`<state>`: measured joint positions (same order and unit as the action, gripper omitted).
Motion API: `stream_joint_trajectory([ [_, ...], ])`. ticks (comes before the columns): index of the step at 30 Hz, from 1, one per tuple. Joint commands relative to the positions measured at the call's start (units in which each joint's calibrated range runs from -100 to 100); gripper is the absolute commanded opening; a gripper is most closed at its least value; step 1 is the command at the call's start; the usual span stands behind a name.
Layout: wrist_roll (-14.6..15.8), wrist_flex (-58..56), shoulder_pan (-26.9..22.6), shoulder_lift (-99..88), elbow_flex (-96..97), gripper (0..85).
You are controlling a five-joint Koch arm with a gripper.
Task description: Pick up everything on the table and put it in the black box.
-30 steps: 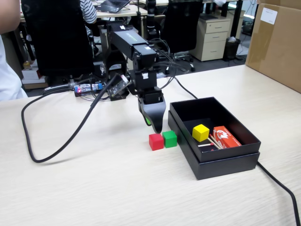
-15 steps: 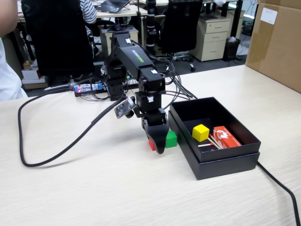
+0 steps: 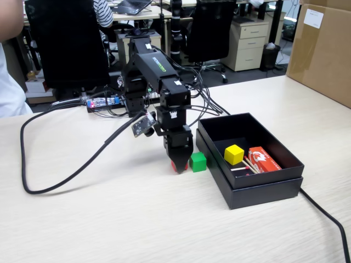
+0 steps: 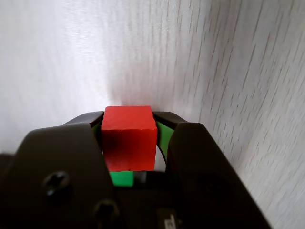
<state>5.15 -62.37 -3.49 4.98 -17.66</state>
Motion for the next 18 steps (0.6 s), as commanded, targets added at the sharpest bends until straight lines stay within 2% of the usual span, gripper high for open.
stream_joint_trajectory([
  [1, 0.00, -1.60, -0.29, -17.78, -2.65, 0.9],
  [5, 0.54, -3.07, -3.47, -28.79, -3.64, 0.9],
  [10, 1.71, -3.33, -8.74, -30.40, -3.82, 0.9],
  [15, 2.15, -3.25, -12.21, -23.52, -6.82, 0.9],
  [18, 3.08, -3.16, -13.68, -7.68, -17.69, 1.1],
])
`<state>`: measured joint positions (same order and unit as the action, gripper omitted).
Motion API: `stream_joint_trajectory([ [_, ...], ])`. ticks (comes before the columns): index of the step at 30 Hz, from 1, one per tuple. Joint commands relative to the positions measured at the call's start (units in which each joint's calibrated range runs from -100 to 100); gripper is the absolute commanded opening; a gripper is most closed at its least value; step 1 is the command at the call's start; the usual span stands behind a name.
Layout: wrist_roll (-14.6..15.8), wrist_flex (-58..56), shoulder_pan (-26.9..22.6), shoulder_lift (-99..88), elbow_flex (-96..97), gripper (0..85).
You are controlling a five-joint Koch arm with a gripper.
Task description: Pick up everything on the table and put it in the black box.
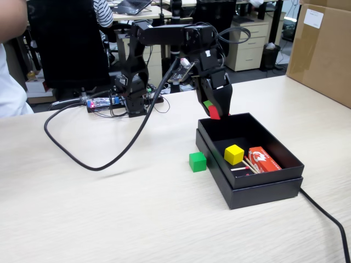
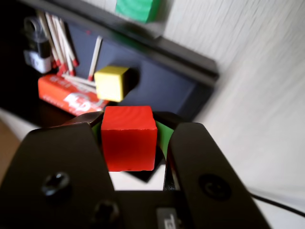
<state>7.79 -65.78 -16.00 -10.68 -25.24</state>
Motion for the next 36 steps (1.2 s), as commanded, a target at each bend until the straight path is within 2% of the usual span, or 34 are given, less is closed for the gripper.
stream_joint_trajectory([
  [1, 0.44, 0.25, -1.17, 11.08, -11.48, 1.1],
  [6, 0.98, 0.25, -1.07, 23.59, -14.02, 2.0],
  [8, 0.98, -0.01, -1.03, 24.74, -13.74, 8.1],
  [11, 0.98, -0.10, -0.88, 26.46, -13.84, 8.1],
  [14, 0.98, -0.18, -0.54, 28.29, -13.74, 11.6],
  [17, 0.98, -0.18, -0.29, 28.64, -13.29, 18.4],
  [21, 0.98, -0.27, 0.10, 28.06, -11.93, 33.8],
  [25, 1.03, -0.27, 0.24, 26.34, -10.93, 41.0],
  [36, 1.47, -0.27, 1.03, 3.74, -8.67, 41.9],
])
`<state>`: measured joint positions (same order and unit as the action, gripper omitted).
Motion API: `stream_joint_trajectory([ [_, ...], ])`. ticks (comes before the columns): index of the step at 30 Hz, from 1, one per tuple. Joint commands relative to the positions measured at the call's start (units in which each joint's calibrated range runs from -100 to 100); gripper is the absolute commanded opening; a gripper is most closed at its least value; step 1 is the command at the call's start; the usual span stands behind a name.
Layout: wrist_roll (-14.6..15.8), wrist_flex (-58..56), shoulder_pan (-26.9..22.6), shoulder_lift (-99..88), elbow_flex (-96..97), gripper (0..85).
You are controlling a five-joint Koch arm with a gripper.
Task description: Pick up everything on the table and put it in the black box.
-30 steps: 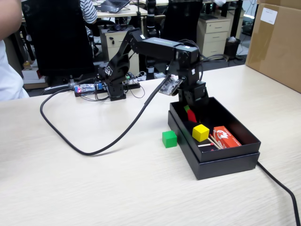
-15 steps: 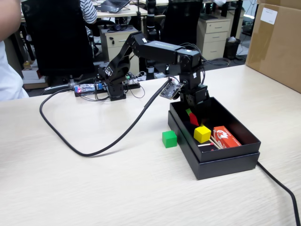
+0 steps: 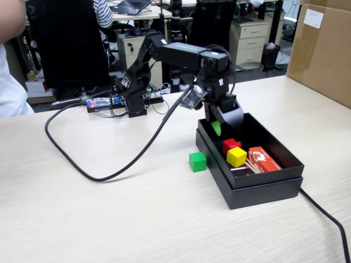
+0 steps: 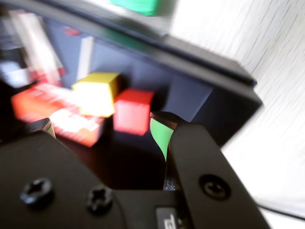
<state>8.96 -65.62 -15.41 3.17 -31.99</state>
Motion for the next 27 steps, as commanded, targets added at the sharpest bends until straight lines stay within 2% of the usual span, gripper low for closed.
stream_joint_trajectory([
  [1, 0.34, -0.43, 0.73, -12.75, -1.91, 41.9],
  [8, -0.49, -0.43, 5.52, -24.46, 3.89, 44.0],
  [15, -1.90, -0.43, 8.99, -17.92, 8.60, 47.9],
  [27, -1.47, -0.08, 8.16, -1.28, 7.88, 48.4],
])
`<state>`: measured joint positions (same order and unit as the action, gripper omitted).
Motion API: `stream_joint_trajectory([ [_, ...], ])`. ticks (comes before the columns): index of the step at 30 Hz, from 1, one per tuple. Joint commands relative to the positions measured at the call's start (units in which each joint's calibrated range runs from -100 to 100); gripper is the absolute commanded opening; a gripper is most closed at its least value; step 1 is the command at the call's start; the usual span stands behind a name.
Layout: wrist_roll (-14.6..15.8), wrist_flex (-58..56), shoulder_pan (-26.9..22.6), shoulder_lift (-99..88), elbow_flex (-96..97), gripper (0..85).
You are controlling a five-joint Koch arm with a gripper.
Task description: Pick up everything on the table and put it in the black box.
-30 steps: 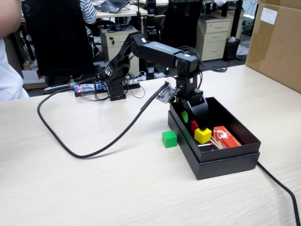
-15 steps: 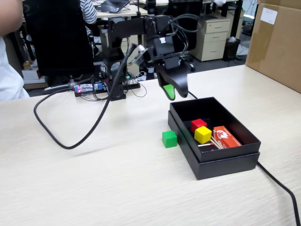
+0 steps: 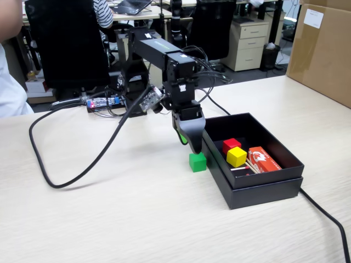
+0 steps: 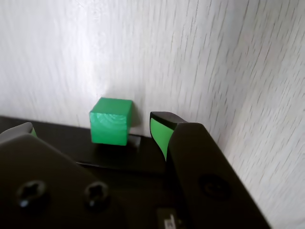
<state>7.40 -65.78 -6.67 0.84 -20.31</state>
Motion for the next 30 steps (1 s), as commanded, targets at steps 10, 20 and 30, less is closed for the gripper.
stream_joint_trajectory([
  [10, 0.49, 0.07, -1.32, 10.92, -8.70, 48.1],
  [20, 0.49, -0.01, -1.42, 17.00, -10.33, 40.2],
  [30, 1.12, -0.01, -1.32, 14.25, -10.06, 5.1],
])
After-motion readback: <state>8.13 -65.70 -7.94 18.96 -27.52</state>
